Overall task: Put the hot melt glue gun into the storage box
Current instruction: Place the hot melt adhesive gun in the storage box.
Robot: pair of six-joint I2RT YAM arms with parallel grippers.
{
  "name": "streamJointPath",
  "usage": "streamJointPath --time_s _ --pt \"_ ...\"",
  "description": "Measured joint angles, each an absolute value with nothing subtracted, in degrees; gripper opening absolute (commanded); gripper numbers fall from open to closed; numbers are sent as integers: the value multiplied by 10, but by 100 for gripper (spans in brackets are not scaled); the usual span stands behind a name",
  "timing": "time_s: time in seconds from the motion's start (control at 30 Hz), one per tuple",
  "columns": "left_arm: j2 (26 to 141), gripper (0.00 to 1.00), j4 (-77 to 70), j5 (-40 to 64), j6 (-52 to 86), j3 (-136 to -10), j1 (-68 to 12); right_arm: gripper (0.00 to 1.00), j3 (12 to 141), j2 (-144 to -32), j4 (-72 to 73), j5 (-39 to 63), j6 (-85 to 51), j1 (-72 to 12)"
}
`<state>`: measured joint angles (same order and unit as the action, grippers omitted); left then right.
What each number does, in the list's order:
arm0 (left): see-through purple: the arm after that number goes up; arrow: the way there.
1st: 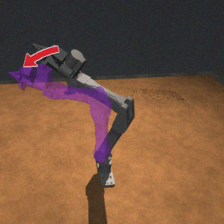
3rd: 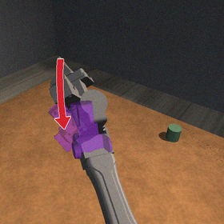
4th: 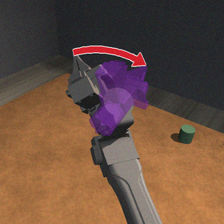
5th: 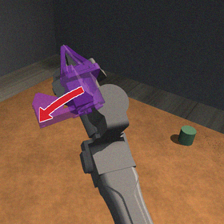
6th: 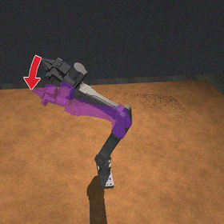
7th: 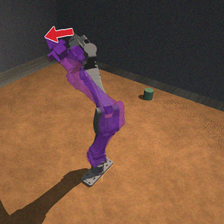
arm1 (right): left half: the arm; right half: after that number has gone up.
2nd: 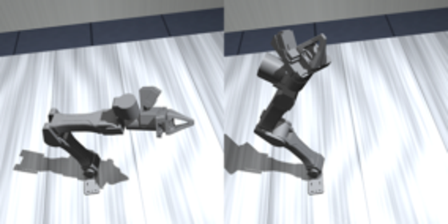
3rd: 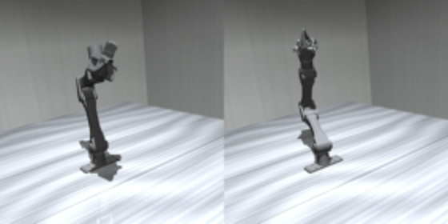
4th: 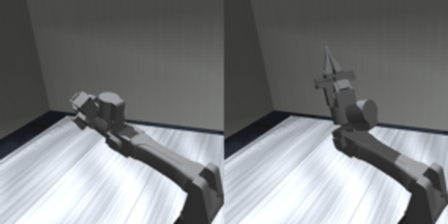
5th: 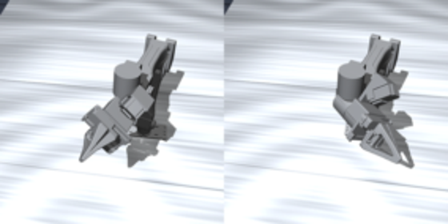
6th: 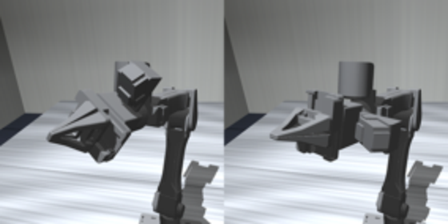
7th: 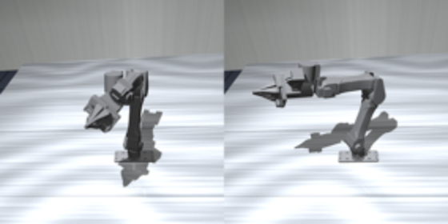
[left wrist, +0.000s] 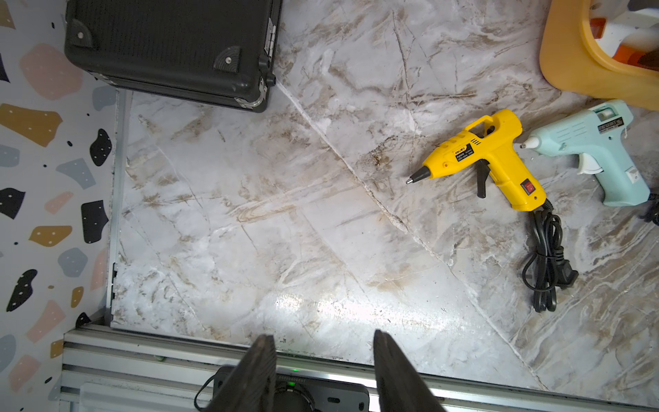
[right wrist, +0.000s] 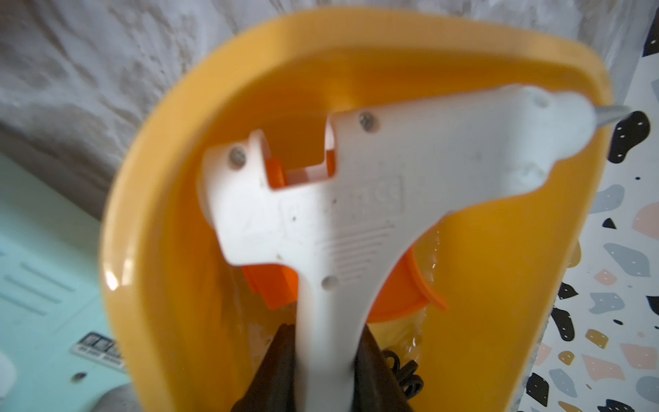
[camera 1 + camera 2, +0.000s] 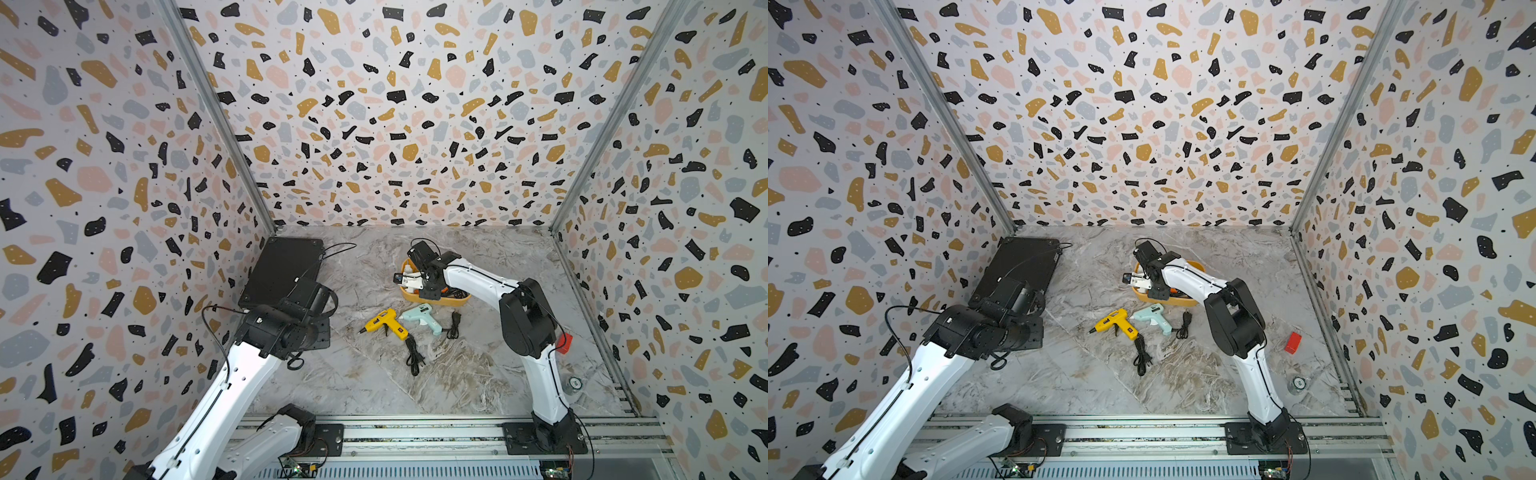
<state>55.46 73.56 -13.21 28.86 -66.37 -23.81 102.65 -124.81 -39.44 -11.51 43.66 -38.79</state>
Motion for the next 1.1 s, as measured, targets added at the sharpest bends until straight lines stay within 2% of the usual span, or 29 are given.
streamJointPath --time_s 0.33,0.6,0.73,0.8,0.83,0.87,0.9,1.03,1.1 --pt "558 49 734 -140 278 -664 -238 25 1068 -1262 -432 -110 403 -379" --pt "563 49 732 -140 276 -664 -238 36 1074 -1273 -452 -98 389 -378" --pt "564 49 732 -140 276 -664 -238 50 1074 -1276 -456 -96 385 -378" --pt "565 49 732 -140 276 -664 -238 53 1076 -1276 -458 -98 385 -378" --pt "566 49 732 -140 276 -664 -238 59 1078 -1276 -459 -98 384 -378" --pt "566 49 732 -140 276 -664 -238 71 1080 -1276 -459 -100 384 -378" --pt "566 49 732 -140 276 -664 -238 75 1083 -1276 -458 -101 386 -378" --pt "566 51 732 -141 276 -664 -238 79 1108 -1276 -461 -103 377 -375" --pt "566 53 732 -140 276 -664 -238 86 1126 -1273 -461 -103 368 -376"
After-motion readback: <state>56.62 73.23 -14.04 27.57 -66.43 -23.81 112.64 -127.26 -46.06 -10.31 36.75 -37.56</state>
